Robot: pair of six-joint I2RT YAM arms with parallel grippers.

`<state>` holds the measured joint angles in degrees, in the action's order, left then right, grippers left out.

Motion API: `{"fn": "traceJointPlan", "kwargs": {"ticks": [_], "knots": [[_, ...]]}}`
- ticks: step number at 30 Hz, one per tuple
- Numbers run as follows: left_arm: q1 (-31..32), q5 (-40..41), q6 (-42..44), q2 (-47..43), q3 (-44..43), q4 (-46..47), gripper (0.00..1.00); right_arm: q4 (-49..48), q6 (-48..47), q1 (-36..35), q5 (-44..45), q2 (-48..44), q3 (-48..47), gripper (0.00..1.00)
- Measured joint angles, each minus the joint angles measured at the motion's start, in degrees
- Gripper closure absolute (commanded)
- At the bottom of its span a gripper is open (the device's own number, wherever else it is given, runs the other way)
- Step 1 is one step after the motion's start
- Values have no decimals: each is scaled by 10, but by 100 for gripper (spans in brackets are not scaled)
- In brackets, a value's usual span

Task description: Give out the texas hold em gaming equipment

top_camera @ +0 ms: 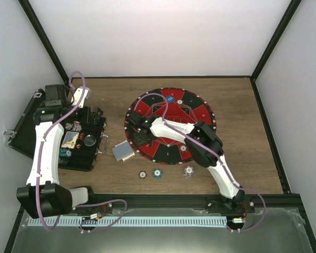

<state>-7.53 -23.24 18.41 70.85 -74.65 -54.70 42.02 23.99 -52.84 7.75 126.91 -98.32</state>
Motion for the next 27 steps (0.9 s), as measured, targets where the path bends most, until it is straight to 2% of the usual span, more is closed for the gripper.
{"fn": "traceJointPlan", "kwargs": {"ticks": [8,11,17,20,27], "knots": [[0,-3,-2,0,0,0,0,10,-2,2,-1,-7,-1,32],[0,-3,-2,0,0,0,0,14,-2,1,-1,-39,19,29],[0,-4,-2,0,0,0,0,21,14,-20,0,-168,116,26],[0,-4,-2,0,0,0,0,24,31,-52,-1,-230,179,25],[0,-5,-2,0,0,1,0,29,82,-129,-21,-271,291,23]]}}
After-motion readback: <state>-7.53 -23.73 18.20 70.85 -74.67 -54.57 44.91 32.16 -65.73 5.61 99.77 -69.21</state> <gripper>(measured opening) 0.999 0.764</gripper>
